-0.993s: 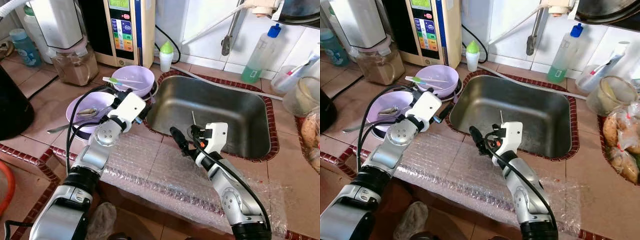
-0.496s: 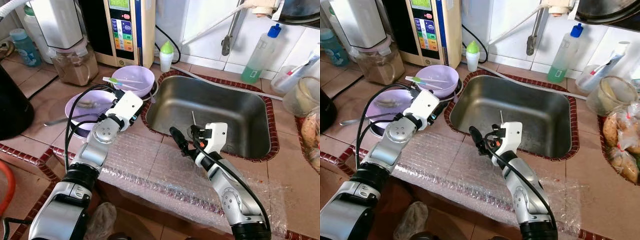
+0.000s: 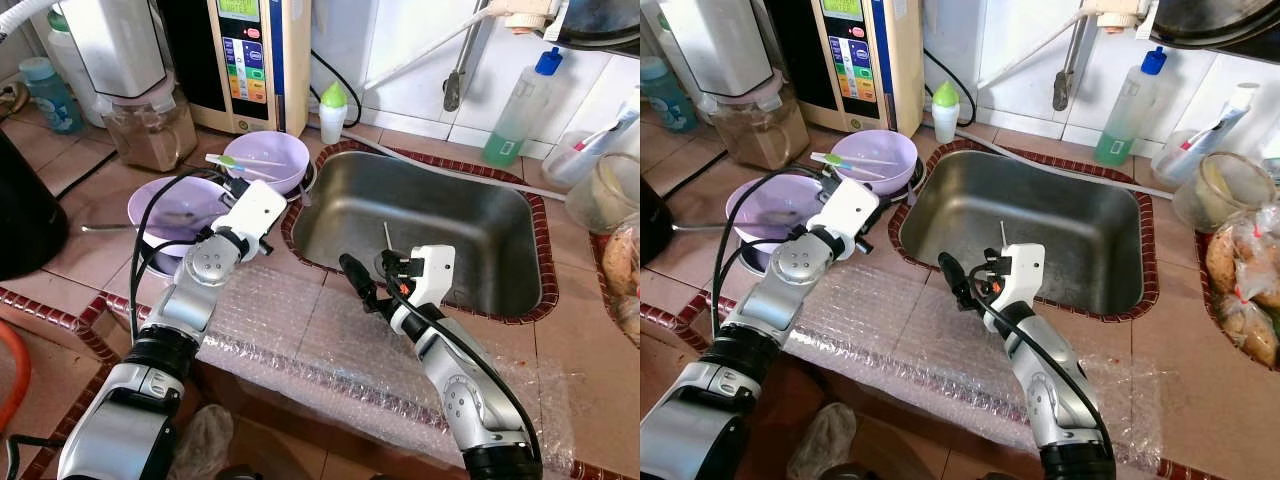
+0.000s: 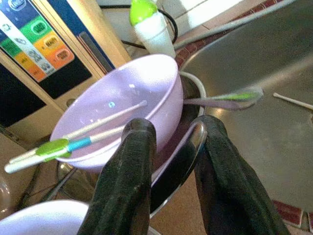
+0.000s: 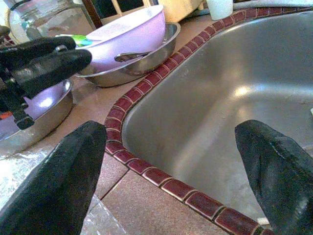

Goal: Kitchen organization

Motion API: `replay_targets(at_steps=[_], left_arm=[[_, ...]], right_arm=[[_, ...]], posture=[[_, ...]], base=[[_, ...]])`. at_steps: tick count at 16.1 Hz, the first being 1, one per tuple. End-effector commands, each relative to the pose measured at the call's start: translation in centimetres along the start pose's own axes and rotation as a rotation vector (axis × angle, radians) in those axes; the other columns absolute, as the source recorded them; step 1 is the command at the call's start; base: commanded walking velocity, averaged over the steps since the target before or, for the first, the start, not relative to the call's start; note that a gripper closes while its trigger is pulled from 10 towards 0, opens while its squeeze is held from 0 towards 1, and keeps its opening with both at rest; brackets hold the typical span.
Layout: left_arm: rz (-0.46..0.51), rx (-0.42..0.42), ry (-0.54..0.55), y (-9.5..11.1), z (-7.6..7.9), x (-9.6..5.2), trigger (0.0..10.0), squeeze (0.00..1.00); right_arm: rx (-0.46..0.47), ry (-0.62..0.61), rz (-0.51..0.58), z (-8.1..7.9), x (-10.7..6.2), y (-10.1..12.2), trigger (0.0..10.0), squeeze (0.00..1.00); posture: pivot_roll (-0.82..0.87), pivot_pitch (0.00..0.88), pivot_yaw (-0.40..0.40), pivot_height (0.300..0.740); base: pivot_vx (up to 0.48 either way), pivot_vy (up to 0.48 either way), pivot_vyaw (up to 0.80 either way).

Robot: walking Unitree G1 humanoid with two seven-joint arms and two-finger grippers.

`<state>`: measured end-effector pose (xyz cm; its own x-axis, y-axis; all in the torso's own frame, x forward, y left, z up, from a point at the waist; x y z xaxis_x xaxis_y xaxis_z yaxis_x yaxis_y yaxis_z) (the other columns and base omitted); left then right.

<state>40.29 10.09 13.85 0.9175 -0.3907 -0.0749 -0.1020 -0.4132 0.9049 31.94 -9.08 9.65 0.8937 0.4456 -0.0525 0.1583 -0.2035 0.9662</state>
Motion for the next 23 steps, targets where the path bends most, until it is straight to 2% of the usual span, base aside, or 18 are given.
replay_targets(at_steps=[1,8,12,16,19,21,23], left_arm=[[0.011,-0.004,0.003,0.5,-0.1,0.0,0.0,0.0],[0.064,-0.008,0.02,2.1,-0.4,-0.8,0.0,0.0],[0.102,0.021,0.05,2.9,-0.8,-1.8,0.0,0.0],[0.184,0.079,0.134,4.7,-2.5,-2.7,0.0,0.0],[0.283,0.146,0.198,6.8,-3.6,-3.3,0.0,0.0],[0.349,0.174,0.196,8.1,-3.5,-3.4,0.0,0.0],[0.376,0.149,0.183,8.7,-3.1,-3.2,0.0,0.0]], right_arm=[[-0.01,-0.001,0.012,0.1,0.1,0.6,10.0,0.0],[-0.013,-0.002,0.014,0.2,0.2,0.7,10.0,0.0],[-0.013,0.002,0.013,0.2,0.3,0.7,10.0,0.0],[-0.012,0.0,0.016,0.3,0.5,0.7,10.0,0.0],[-0.009,-0.001,0.017,0.4,0.6,0.7,10.0,0.0],[-0.009,0.0,0.02,0.4,0.7,0.8,10.0,0.0],[-0.009,-0.001,0.022,0.4,0.8,0.8,10.0,0.0]], posture=[[-0.05,0.0,-0.003,0.74],[-0.05,0.0,-0.007,0.74],[-0.04,0.0,-0.011,0.74],[-0.03,0.0,-0.014,0.74],[-0.03,0.0,-0.015,0.74],[-0.03,0.0,-0.017,0.74],[-0.03,0.0,-0.017,0.74]], base=[[0.0,0.0,0.0],[0.0,0.0,0.0],[0.0,0.0,0.0],[0.0,0.0,0.0],[0.0,0.0,0.0],[0.0,0.0,0.0],[0.0,0.0,0.0]])
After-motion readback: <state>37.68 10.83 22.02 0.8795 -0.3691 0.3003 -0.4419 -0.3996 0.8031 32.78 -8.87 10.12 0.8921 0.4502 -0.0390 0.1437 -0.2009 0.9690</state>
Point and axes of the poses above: a point about 5 cm out from each wrist's last joint towards the gripper, its own x axis pointing out of the wrist towards the gripper, its own y axis along the axis of the wrist's last joint, z = x × y, the point moved 5 cm from there along x, pointing out of the wrist towards the gripper, and after that the axes turned 6 degrees about -x, right-handed, at the moved point
